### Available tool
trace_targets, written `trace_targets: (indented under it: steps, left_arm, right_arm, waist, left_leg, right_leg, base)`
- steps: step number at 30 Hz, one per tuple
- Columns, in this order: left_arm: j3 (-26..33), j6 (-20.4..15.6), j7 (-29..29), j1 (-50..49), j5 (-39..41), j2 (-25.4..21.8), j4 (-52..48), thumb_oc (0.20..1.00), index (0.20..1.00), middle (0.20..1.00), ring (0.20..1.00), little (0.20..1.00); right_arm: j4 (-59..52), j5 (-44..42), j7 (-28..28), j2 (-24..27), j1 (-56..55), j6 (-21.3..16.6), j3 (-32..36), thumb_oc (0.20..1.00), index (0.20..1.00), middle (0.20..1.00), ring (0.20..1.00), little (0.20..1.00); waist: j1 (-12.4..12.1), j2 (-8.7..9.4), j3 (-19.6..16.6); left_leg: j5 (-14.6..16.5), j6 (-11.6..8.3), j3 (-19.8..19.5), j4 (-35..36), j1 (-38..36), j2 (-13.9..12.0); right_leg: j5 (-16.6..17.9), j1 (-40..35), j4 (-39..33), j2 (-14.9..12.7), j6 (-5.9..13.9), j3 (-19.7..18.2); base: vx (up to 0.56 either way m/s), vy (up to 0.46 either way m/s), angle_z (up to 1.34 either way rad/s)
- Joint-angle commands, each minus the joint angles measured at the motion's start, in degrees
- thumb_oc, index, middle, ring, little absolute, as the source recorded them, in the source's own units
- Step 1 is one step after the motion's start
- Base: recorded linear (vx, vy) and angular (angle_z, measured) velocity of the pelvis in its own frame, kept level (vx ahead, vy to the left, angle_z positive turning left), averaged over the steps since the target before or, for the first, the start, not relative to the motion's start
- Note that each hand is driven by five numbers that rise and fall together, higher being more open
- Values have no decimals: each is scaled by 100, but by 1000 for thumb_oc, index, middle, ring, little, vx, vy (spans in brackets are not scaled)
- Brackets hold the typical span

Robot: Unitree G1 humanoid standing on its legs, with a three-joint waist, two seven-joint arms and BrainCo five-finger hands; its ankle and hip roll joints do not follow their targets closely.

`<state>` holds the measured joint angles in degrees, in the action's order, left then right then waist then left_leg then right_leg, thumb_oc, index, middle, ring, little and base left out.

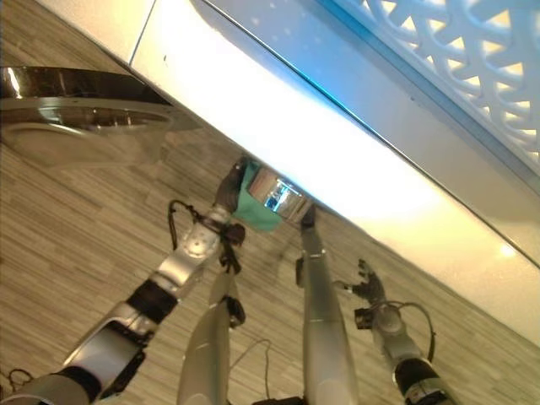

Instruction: Grab the laundry basket,head to the washer,open it,put in the laundry and shut it.

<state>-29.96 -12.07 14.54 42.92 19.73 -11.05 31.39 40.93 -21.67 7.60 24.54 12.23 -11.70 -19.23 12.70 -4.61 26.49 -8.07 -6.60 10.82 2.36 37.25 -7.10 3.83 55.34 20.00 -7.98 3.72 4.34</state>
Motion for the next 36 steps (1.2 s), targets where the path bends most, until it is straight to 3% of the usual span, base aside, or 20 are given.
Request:
trace_targets:
  steps: [1,3,4,8,10,13,15,16,18,21,24,25,26,27,28,29,30,31,34,36]
  left_arm:
    - [54,-323,484,965,29,92,507,200,200,200,200,200]
    - [38,-312,522,1388,220,262,874,200,200,200,200,200]
    - [90,-234,630,2240,382,432,1674,200,200,200,200,200]
    - [315,-138,617,3314,662,280,2671,200,200,200,200,200]
    - [462,-89,617,3884,851,3,3137,200,200,200,200,200]
    - [934,-179,483,4643,1995,-451,3490,200,200,200,200,200]
    - [1042,-223,457,4776,2306,-533,3524,200,200,200,200,200]
    - [1182,-368,472,5058,2879,-662,3419,200,200,200,200,200]
    - [1183,-452,531,5188,3003,-698,3319,200,200,200,200,200]
    - [1305,-1099,752,5721,3938,-558,2491,200,200,200,200,200]
    - [1393,-1694,765,5575,4232,-230,1263,200,200,200,200,200]
    - [1306,-1652,645,5448,4219,-138,1056,200,200,200,200,200]
    - [1304,-1650,648,5418,4216,-133,1030,266,266,266,266,266]
    - [635,-1073,554,5385,3339,-473,1433,1000,1000,1000,1000,1000]
    - [250,-825,442,5462,2809,-718,1735,1000,1000,1000,1000,1000]
    - [239,-824,432,5492,2803,-715,1766,1000,1000,1000,1000,1000]
    - [-428,-366,409,5724,1430,-1121,2319,1000,1000,1000,1000,1000]
    - [-1884,516,718,6248,-1589,-1573,3432,1000,1000,1000,1000,1000]
    - [-3314,1292,1021,6459,-4771,-1647,3964,1000,1000,1000,1000,1000]
    - [-3684,1484,846,6325,-5736,-1615,3978,1000,1000,1000,1000,1000]
  right_arm:
    - [-221,-34,190,-66,-188,-249,-177,1000,1000,1000,1000,1000]
    - [-239,-53,219,-22,-139,-256,-231,1000,1000,1000,1000,1000]
    - [-282,-89,273,68,-46,-277,-339,1000,1000,1000,1000,1000]
    - [-353,-205,257,233,22,-330,-416,1000,1000,1000,1000,1000]
    - [-457,-230,211,359,8,-379,-465,1000,1000,1000,1000,1000]
    - [-556,-242,169,538,-104,-408,-407,1000,1000,1000,1000,1000]
    - [-542,-214,177,554,-154,-388,-376,1000,1000,1000,1000,1000]
    - [-500,-188,186,620,-158,-346,-333,1000,1000,1000,1000,1000]
    - [-472,-192,187,636,-155,-328,-304,1000,1000,1000,1000,1000]
    - [-415,-187,213,629,-217,-285,-236,1000,1000,1000,1000,1000]
    - [-546,-114,186,663,-380,-254,-248,1000,1000,1000,1000,1000]
    - [-598,-95,148,738,-435,-237,-253,1000,1000,1000,1000,1000]
    - [-608,-96,145,740,-453,-232,-250,1000,1000,1000,1000,1000]
    - [-693,-223,35,919,-525,-257,-106,1000,1000,1000,1000,1000]
    - [-731,-253,-29,988,-598,-296,-59,1000,1000,1000,1000,1000]
    - [-733,-256,-33,976,-591,-296,-55,1000,1000,1000,1000,1000]
    - [-683,-318,-112,1052,-618,-330,14,1000,1000,1000,1000,1000]
    - [-547,-217,-235,1170,-552,-378,29,1000,1000,1000,1000,1000]
    - [-309,-169,-252,1216,-263,-571,-145,1000,1000,1000,1000,1000]
    - [-259,-278,-246,1256,-215,-656,-131,1000,1000,1000,1000,1000]
  waist:
    - [120,261,24]
    - [177,284,21]
    - [313,355,8]
    - [519,472,-30]
    - [669,558,-73]
    - [861,594,-195]
    - [893,586,-216]
    - [936,557,-245]
    - [943,548,-255]
    - [1018,458,-293]
    - [1060,443,-311]
    - [1071,447,-331]
    - [1067,448,-342]
    - [1031,364,-379]
    - [1017,329,-374]
    - [1019,342,-358]
    - [979,267,-362]
    - [943,205,-345]
    - [943,192,-307]
    - [930,184,-297]
  left_leg:
    - [655,-188,-71,-665,109,-221]
    - [635,-195,-64,-637,108,-230]
    - [609,-219,-27,-576,92,-272]
    - [579,-258,58,-478,30,-352]
    - [558,-295,127,-413,-11,-423]
    - [536,-358,327,-189,-181,-544]
    - [539,-364,375,-153,-226,-578]
    - [543,-385,470,-97,-333,-602]
    - [530,-388,512,-57,-380,-611]
    - [505,-383,620,80,-526,-635]
    - [510,-380,672,110,-608,-653]
    - [515,-378,677,103,-623,-662]
    - [517,-379,678,101,-625,-664]
    - [500,-363,655,86,-632,-649]
    - [480,-361,647,94,-633,-641]
    - [478,-360,641,94,-636,-640]
    - [457,-362,638,103,-637,-630]
    - [388,-373,632,111,-605,-638]
    - [389,-392,614,156,-626,-683]
    - [401,-397,591,193,-665,-691]
  right_leg:
    - [-114,-380,-866,151,483,-323]
    - [-111,-367,-870,159,486,-323]
    - [-102,-328,-885,204,488,-351]
    - [-100,-269,-904,303,509,-402]
    - [-100,-214,-907,384,529,-431]
    - [-139,-126,-929,536,593,-496]
    - [-152,-97,-923,569,606,-522]
    - [-175,-70,-913,634,631,-569]
    - [-181,-56,-907,657,642,-588]
    - [-219,-9,-909,722,676,-644]
    - [-253,45,-857,786,664,-675]
    - [-265,46,-836,802,655,-676]
    - [-268,46,-832,804,654,-676]
    - [-264,13,-851,795,623,-656]
    - [-250,-2,-866,779,614,-640]
    - [-251,-10,-868,775,614,-635]
    - [-241,-28,-877,752,600,-616]
    - [-188,-45,-907,711,578,-587]
    - [-229,-52,-840,691,572,-556]
    - [-256,-102,-841,690,581,-547]
  base:
    - [3,-12,4]
    - [8,-7,4]
    - [0,0,0]
    - [23,-10,-6]
    - [56,-11,-23]
    - [89,-15,-34]
    - [68,-10,-22]
    - [70,-11,-16]
    - [68,-15,-14]
    - [67,-6,-14]
    - [25,3,-3]
    - [0,0,0]
    - [0,0,0]
    - [0,0,0]
    - [0,0,0]
    - [0,0,0]
    - [-39,23,-3]
    - [-45,33,1]
    - [-18,47,3]
    - [-6,39,5]
